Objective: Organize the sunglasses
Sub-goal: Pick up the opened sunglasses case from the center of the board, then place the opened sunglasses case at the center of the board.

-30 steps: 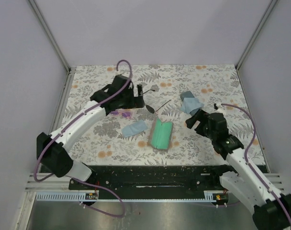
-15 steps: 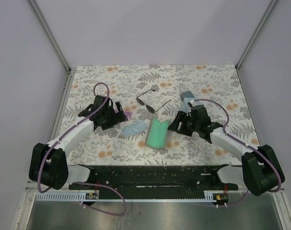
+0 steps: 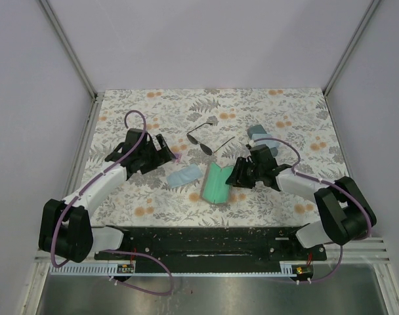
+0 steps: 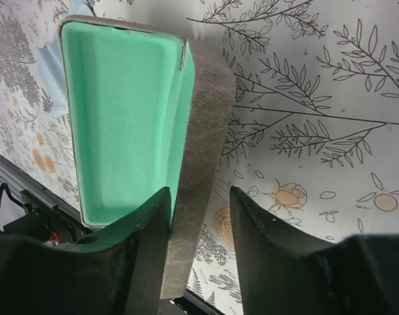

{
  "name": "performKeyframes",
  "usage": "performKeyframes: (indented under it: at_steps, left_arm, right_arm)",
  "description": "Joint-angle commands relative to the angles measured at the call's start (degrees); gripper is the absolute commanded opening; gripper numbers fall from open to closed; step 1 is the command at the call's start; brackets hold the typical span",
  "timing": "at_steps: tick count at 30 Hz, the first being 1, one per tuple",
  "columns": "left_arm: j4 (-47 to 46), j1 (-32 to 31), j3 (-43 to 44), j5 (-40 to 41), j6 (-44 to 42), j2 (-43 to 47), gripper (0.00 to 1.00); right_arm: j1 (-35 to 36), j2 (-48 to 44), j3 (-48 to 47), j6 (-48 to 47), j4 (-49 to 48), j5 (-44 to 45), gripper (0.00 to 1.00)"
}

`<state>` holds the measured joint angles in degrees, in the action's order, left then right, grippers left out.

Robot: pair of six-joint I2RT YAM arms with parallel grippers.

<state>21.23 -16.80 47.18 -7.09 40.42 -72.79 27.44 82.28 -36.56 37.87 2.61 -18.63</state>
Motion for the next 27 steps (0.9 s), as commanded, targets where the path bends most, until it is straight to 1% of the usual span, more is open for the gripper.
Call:
performKeyframes:
  at_steps: [1, 2, 4, 7, 9, 10, 15, 17, 20, 22, 23, 24, 25, 26, 27]
  left_arm:
    - [-2.34, 0.36, -1.38, 1.9, 1.15, 0.29, 0.92]
    - [-2.25, 0.36, -1.74, 2.17, 1.32, -0.06, 0.9]
    - [-2.25, 0.27, -2.09, 2.61, 1.41, -1.03, 0.86]
    - [-2.16, 0.1, -2.61, 4.62, 1.24, -2.09, 0.78]
    - [-2.42, -0.69, -3.32, 6.82, 1.15, -2.18, 0.76]
    - [-2.6, -1.3, -3.67, 10.05, 1.06, -2.0, 0.75]
    - [-2.6, -5.96, -3.32, 15.96, 0.27, -4.19, 0.69]
    - [-2.43, -7.1, -2.8, 16.93, 0.18, -5.77, 0.67]
    - [-2.08, -7.81, -2.53, 16.33, 0.71, -7.53, 0.64]
    - [-1.38, -8.25, -2.62, 16.06, 1.32, -7.54, 0.63]
    - [-1.2, -8.69, -2.79, 16.06, 1.5, -7.28, 0.63]
    - [-0.93, -9.13, -2.97, 16.32, 1.76, -6.93, 0.63]
    - [-0.76, -9.39, -3.23, 16.32, 1.85, -6.57, 0.63]
    - [-0.49, -9.83, -3.41, 16.32, 1.94, -6.22, 0.63]
    - [-0.32, -10.09, -3.58, 16.32, 1.94, -6.05, 0.63]
  right_arm:
    - [0.77, 1.04, -3.08, 0.37, -4.37, 0.0, 0.36]
    - [0.77, 1.13, -3.34, 0.37, -4.37, 0.7, 0.26]
    - [0.77, 0.95, -4.48, -0.07, -2.97, 2.89, 0.14]
    - [0.51, 0.95, -7.73, -2.26, 2.47, 7.63, 0.03]
    - [-0.19, 1.48, -10.28, -4.63, 5.37, 9.92, 0.02]
    - [-0.8, 1.83, -11.25, -5.34, 6.34, 10.71, 0.03]
    - [-6.86, 4.63, -14.5, -6.84, 7.49, 8.88, 0.05]
    - [-9.15, 6.04, -15.21, -6.84, 7.84, 8.0, 0.07]
    - [-11.18, 7.54, -15.56, -7.11, 7.76, 7.91, 0.12]
    - [-12.14, 8.33, -15.48, -7.11, 7.85, 8.17, 0.13]
    - [-12.41, 8.77, -15.39, -6.93, 7.76, 8.0, 0.15]
    - [-12.76, 8.86, -15.3, -7.02, 7.85, 8.09, 0.18]
    - [-12.85, 8.78, -15.3, -7.02, 7.76, 7.91, 0.23]
    - [-12.94, 8.51, -15.21, -7.1, 7.85, 8.0, 0.32]
    - [-12.94, 8.08, -15.12, -7.28, 7.85, 8.09, 0.44]
